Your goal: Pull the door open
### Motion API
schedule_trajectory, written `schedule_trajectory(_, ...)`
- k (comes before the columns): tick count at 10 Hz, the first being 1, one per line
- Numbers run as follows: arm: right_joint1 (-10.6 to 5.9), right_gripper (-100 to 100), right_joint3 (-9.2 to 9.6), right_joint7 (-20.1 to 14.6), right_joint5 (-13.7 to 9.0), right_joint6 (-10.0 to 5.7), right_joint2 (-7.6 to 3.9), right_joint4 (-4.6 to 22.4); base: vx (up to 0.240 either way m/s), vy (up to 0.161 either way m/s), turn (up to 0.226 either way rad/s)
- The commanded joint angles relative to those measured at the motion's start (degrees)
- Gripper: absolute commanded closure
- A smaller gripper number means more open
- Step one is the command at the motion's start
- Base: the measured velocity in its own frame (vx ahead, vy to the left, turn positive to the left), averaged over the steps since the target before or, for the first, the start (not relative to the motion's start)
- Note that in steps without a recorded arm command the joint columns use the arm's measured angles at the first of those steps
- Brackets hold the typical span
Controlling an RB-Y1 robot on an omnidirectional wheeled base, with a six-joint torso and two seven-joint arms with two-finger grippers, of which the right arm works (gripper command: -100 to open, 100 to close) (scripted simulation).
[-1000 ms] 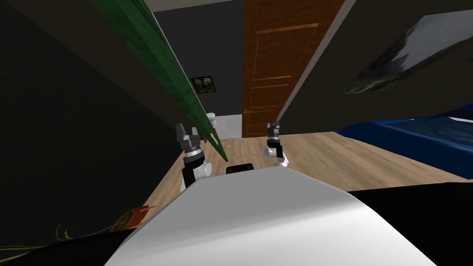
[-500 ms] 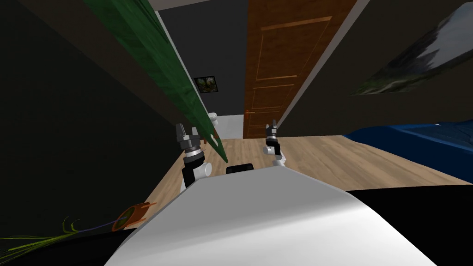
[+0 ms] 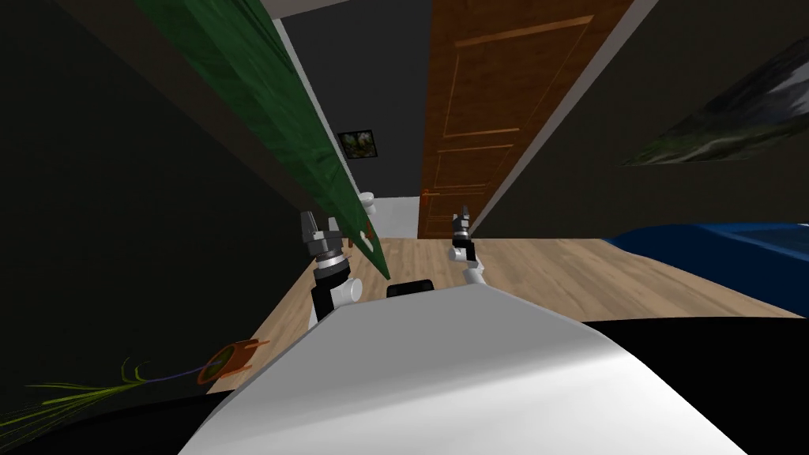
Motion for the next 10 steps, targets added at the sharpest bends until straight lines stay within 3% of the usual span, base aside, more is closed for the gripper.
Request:
schedule_trajectory(1, -0.64, -100, -0.18, 0.4, -0.5, -0.08, -0.26, 1.6, 0.056, -0.043, 0.056)
schedule_trajectory(4, -4.72, -100, -1.14, 2.6, -2.5, 0.01, -0.83, 7.5, 0.066, -0.048, 0.104)
schedule_trajectory(5, -4.72, -100, -1.14, 2.6, -2.5, 0.01, -0.83, 8.5, 0.052, -0.038, 0.056)
schedule_trajectory(6, -6.08, -100, -1.46, 3.3, -3.2, 0.04, -1.02, 10.8, 0.047, -0.031, 0.076)
schedule_trajectory(7, -6.08, -100, -1.46, 3.3, -3.2, 0.04, -1.02, 10.8, 0.042, -0.028, 0.044)
schedule_trajectory(9, -8.73, -100, -2.08, 4.8, -4.5, 0.09, -1.35, 14.4, 0.050, -0.046, 0.095)
schedule_trajectory(10, -8.73, -100, -2.08, 4.8, -4.5, 0.09, -1.35, 15.2, 0.053, -0.037, 0.056)
